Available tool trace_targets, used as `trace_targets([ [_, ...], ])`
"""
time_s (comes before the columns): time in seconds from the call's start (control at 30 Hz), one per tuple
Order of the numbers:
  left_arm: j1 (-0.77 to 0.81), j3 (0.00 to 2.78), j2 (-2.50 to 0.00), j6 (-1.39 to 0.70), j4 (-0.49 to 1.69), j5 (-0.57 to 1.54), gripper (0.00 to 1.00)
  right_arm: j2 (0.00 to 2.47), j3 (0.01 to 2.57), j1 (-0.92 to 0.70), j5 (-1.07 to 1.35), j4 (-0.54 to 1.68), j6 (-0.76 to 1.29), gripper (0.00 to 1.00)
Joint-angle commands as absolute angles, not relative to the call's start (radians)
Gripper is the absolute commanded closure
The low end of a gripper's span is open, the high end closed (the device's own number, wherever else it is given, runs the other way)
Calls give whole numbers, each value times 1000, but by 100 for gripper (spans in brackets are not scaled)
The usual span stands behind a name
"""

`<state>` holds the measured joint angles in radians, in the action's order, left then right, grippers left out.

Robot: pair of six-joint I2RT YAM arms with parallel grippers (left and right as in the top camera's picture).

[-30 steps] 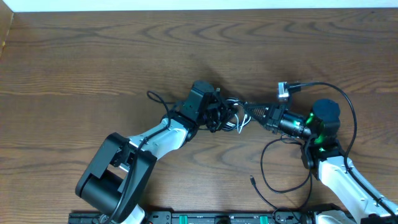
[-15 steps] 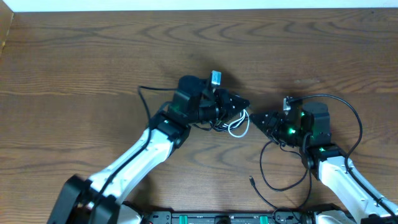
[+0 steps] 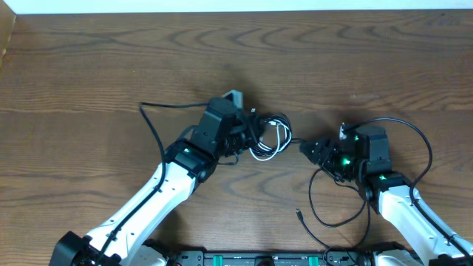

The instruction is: Untangle cables

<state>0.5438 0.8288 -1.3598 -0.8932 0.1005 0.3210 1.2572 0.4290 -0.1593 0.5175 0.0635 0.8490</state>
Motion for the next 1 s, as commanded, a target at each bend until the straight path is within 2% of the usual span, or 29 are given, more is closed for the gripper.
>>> trace_targets([
  [0.0, 510, 834, -1359, -869, 108, 114, 92, 1248, 432, -165, 442, 88, 813, 28],
  [0.13, 460, 834, -1359, -868, 82, 46, 92, 1248, 432, -165, 432, 95, 813, 26],
  [0.3, 395, 834, -1359, -869, 86, -246, 92, 1248, 432, -181, 432, 102, 813, 26],
  [0.33, 383, 834, -1359, -869, 85, -286, 85, 1248, 432, -191, 431, 101, 813, 25],
  [0.37, 370, 834, -1359, -869, 86, -302, 58, 1248, 432, -199, 427, 101, 813, 25],
  [0.4, 358, 834, -1359, -869, 87, -300, 25, 1248, 432, -209, 419, 99, 813, 25],
  [0.43, 346, 834, -1359, -870, 97, -292, 3, 1248, 432, -220, 408, 98, 812, 25],
  [0.57, 329, 834, -1359, -903, 218, -249, 3, 1248, 432, -279, 313, 97, 806, 26],
  [0.73, 329, 834, -1359, -1130, 434, -161, 3, 1254, 432, -372, 131, 43, 777, 25],
  [0.9, 332, 834, -1359, -1082, 448, 23, 2, 1296, 432, -467, -17, -76, 701, 25],
  [0.97, 335, 834, -1359, -1047, 448, 42, 3, 1330, 433, -495, -24, -121, 706, 31],
])
